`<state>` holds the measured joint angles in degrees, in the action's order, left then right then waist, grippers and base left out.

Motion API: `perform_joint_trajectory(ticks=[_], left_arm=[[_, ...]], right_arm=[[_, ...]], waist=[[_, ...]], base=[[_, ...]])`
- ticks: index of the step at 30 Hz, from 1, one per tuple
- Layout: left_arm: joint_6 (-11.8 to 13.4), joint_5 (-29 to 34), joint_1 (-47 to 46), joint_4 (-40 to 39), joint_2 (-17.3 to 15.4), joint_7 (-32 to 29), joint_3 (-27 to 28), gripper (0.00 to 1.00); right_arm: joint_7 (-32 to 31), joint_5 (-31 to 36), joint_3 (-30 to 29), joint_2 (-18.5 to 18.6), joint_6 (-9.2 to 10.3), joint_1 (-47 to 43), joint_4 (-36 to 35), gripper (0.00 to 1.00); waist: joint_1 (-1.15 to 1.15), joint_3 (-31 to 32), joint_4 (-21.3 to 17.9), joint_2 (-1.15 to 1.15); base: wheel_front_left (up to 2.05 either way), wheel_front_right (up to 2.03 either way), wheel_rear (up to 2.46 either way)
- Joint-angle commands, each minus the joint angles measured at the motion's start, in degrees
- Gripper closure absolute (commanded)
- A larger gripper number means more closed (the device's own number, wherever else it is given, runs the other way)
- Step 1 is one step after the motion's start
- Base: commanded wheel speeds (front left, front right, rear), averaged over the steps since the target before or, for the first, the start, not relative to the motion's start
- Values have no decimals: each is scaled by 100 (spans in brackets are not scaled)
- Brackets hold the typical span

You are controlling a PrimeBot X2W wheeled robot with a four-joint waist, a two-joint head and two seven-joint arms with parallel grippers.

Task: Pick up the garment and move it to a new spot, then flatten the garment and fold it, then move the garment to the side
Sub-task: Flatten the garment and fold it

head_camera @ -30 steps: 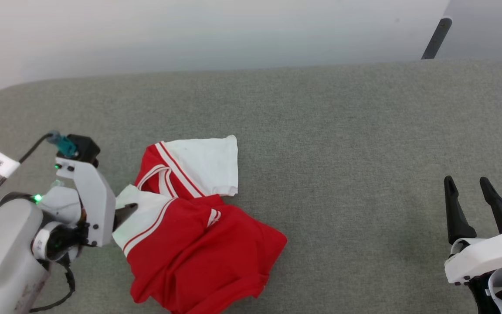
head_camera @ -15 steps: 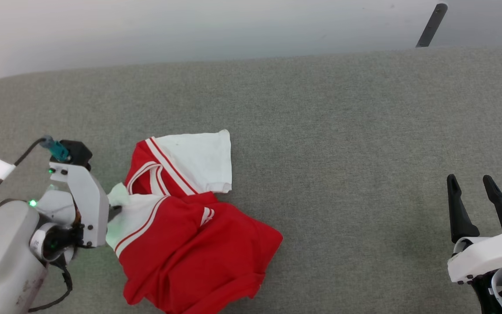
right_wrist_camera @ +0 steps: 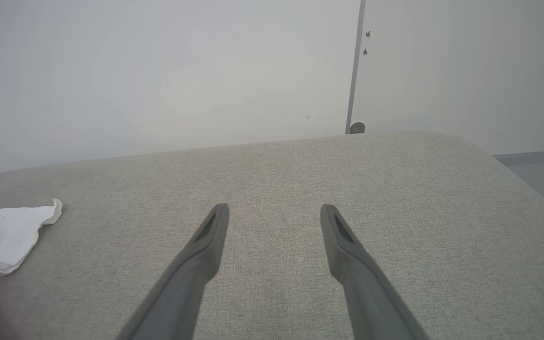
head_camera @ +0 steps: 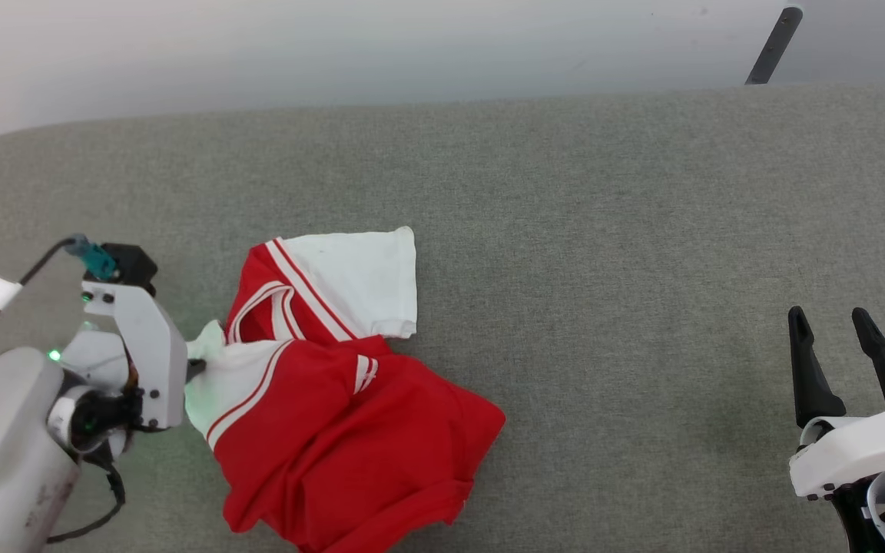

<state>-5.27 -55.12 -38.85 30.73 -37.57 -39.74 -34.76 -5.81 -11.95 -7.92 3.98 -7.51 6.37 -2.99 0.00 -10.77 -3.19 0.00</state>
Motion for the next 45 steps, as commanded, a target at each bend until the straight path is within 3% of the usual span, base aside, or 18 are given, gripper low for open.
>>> perform_joint_trajectory(ticks=[1,11,21,30,40,41,42,43,44,45], left_arm=[[32,-28,-73,-19,-49,30,30,100],[407,69,20,-450,-423,-5,171,100],[1254,-57,596,-986,-961,-461,297,100],[2003,-484,1480,-1561,-1196,-876,434,100],[2243,-736,1952,-1927,-1114,-783,541,100],[2244,-738,1950,-1955,-1095,-691,590,68],[2252,-745,1948,-1980,-1077,-613,626,56],[2236,-727,1951,-2012,-1069,-534,650,32],[2228,-717,1955,-2043,-1053,-445,691,0],[2238,-767,1973,-2069,-1014,-359,748,0]], right_arm=[[2,39,-6,2,4,2,-14,0],[-14,59,-53,9,4,-38,1,0],[-23,59,-46,-16,4,-64,-4,0],[-6,34,-20,-31,4,-43,29,0],[-10,19,-34,-27,4,-59,90,0],[-19,25,-21,-19,4,-64,95,0],[-28,30,-1,-7,4,-74,101,0],[-44,27,19,5,4,-85,109,0],[-49,26,37,22,4,-102,116,0],[-65,29,61,39,4,-119,115,0]], waist=[[0,7,6,0],[0,63,100,0],[0,110,190,0],[0,107,201,0],[0,180,296,0],[0,209,319,0],[0,244,343,0],[0,286,369,0],[0,332,398,0],[0,383,431,0]], base=[[0,0,0],[0,0,0],[0,0,0],[0,0,0],[0,0,0],[0,0,0],[0,0,0],[0,0,0],[0,0,0],[0,0,0]])
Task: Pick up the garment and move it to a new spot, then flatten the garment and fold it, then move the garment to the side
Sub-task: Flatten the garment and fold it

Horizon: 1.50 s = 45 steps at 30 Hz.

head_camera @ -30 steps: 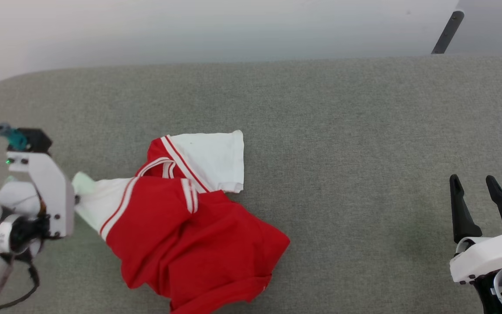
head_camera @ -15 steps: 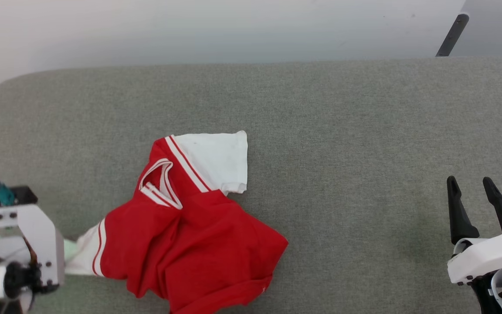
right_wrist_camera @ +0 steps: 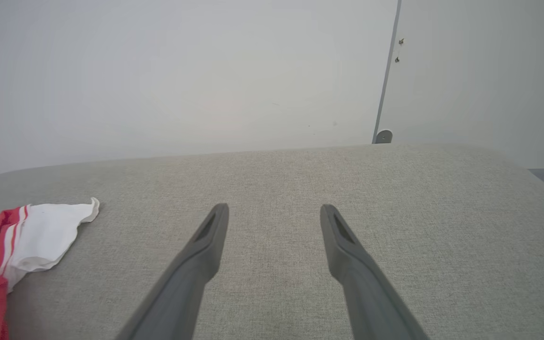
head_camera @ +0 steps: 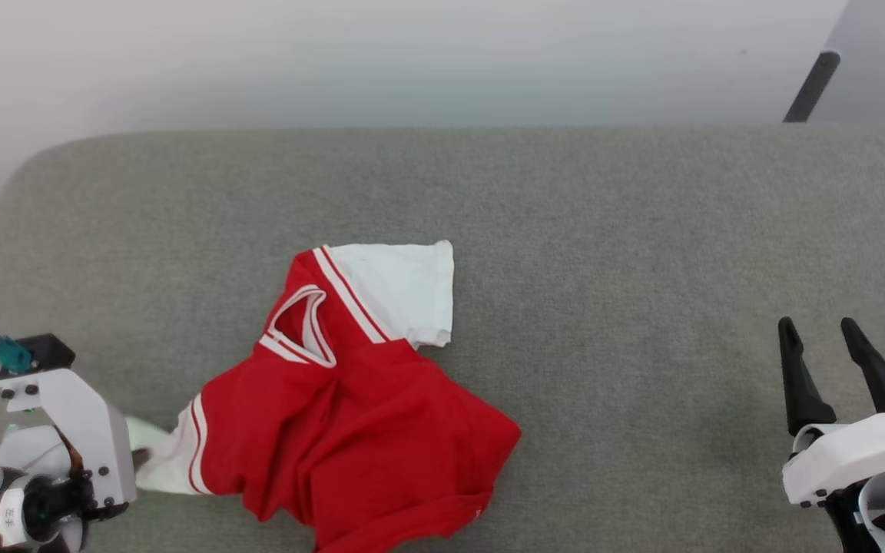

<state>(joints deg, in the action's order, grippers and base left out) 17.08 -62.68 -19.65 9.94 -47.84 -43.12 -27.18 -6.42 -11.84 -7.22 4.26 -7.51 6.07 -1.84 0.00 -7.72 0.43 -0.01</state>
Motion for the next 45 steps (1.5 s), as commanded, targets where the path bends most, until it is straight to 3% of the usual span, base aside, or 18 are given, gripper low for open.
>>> perform_joint_trajectory(ticks=[1,9,12,26,35,36,40,45], left_arm=[[-8,-39,89,-32,31,50,28,0],[-156,93,419,-440,177,1207,406,0],[-214,156,609,-548,354,1893,596,0],[-933,779,1688,-403,1127,5331,1178,0],[-1176,1367,1850,-65,1885,5827,1576,0],[-1273,1554,1837,-40,2156,5825,1750,0],[-1558,1907,1790,79,2666,5821,2017,0],[-1931,2307,1669,311,3138,5823,2144,0]], right_arm=[[-22,19,24,25,4,-105,5,0],[-243,-72,349,203,4,-195,41,0],[-355,-156,515,264,4,-211,53,0],[-1101,-721,1245,558,4,-141,96,0],[-2047,-1130,1536,762,4,174,150,0],[-2280,-1233,1571,806,4,262,169,0],[-2560,-1255,1594,903,4,484,214,0],[-3144,-1467,1609,867,4,705,354,0]], waist=[[0,132,98,1],[0,563,475,1],[0,708,654,1],[0,913,1470,1],[0,651,2094,1],[0,574,2231,1],[0,412,2495,1],[0,198,2766,1]], base=[[0,0,0],[0,0,0],[0,0,0],[0,0,0],[0,0,0],[0,0,0],[0,0,0],[0,0,0]])
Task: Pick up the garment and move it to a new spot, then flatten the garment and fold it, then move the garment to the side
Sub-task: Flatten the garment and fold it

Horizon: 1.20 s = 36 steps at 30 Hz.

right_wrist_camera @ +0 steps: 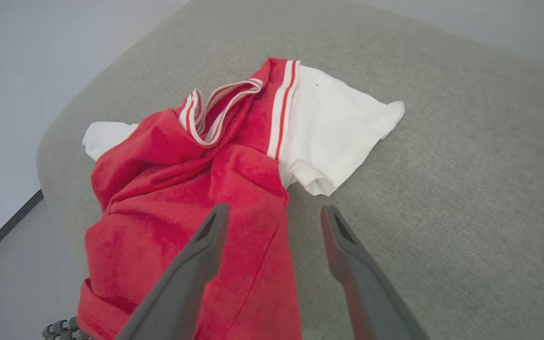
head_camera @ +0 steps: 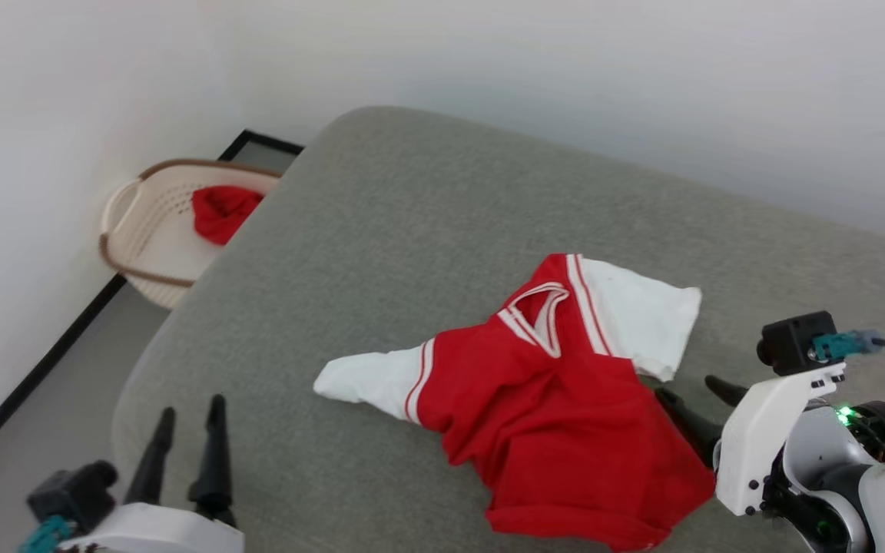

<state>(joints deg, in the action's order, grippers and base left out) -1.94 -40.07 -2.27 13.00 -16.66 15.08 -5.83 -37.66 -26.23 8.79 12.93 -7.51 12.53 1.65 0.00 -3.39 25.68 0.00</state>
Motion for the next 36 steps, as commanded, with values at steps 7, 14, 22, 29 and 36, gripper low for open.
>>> perform_joint_trajectory(ticks=[7,14,22,29,36], left_arm=[[-362,291,-272,341,452,3,158,0],[-504,462,-389,506,696,3,329,0],[-553,660,-430,560,866,5,565,0],[-558,705,-300,516,856,5,711,0],[-560,677,-180,466,743,4,722,0]], right_arm=[[-1046,-38,59,18,3,66,13,0],[-1426,199,266,55,3,-43,263,0],[-1130,209,417,133,6,88,623,100],[-1192,-54,450,379,5,245,380,100],[-1454,-216,197,694,5,-89,-77,100]], waist=[[0,-453,444,0],[0,-604,508,0],[0,-649,448,0],[0,-538,218,0],[0,-347,-73,0]], base=[[0,0,0],[0,0,0],[0,0,0],[0,0,0],[0,0,0]])
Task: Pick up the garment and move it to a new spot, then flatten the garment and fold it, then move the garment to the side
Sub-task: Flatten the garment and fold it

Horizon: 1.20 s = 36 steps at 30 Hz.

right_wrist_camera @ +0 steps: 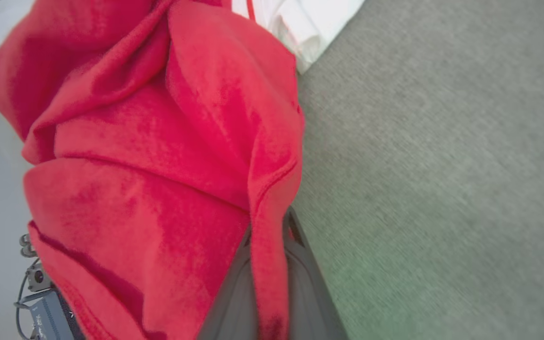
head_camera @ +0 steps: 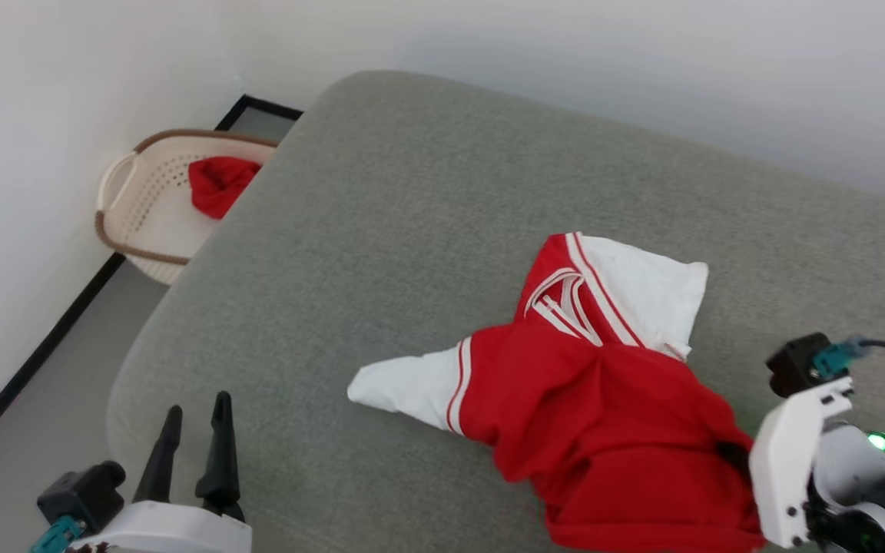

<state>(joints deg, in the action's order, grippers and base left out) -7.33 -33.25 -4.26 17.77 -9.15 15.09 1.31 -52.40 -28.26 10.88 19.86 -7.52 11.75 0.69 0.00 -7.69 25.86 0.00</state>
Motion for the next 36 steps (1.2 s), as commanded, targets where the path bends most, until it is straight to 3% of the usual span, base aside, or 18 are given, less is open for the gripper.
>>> perform_joint_trajectory(ticks=[1,7,18,19,20,21,22,23,36], left_arm=[[-21,-9,34,-17,-19,3,13,0],[-21,-15,147,-47,-96,3,81,0],[-22,40,345,-124,-124,3,191,0],[-22,42,338,-126,-122,3,185,0],[-22,47,337,-127,-123,3,179,0],[-22,64,339,-129,-133,3,178,0],[-22,70,338,-141,-139,3,183,0],[-22,97,336,-159,-132,3,210,0],[-22,492,385,-492,52,3,358,0]], right_arm=[[-28,-23,-68,52,6,-91,-52,100],[-258,-59,-491,132,6,-733,-478,100],[-182,71,-1069,-284,6,-1739,-840,100],[-101,90,-1088,-311,6,-1741,-848,95],[-22,133,-1112,-337,6,-1726,-844,69],[42,159,-1110,-349,6,-1701,-837,53],[101,195,-1078,-333,6,-1667,-853,5],[157,211,-1063,-333,6,-1621,-868,0],[414,170,-842,-15,6,-779,-1440,0]], waist=[[0,108,-129,0],[0,245,-361,0],[0,333,-633,0],[0,331,-641,0],[0,332,-645,0],[0,333,-648,0],[0,335,-648,0],[0,337,-645,0],[0,286,-363,0]], base=[[0,0,0],[0,0,0],[0,0,0],[0,0,0],[0,0,0],[0,0,0],[0,0,0],[0,0,0],[0,0,0]])
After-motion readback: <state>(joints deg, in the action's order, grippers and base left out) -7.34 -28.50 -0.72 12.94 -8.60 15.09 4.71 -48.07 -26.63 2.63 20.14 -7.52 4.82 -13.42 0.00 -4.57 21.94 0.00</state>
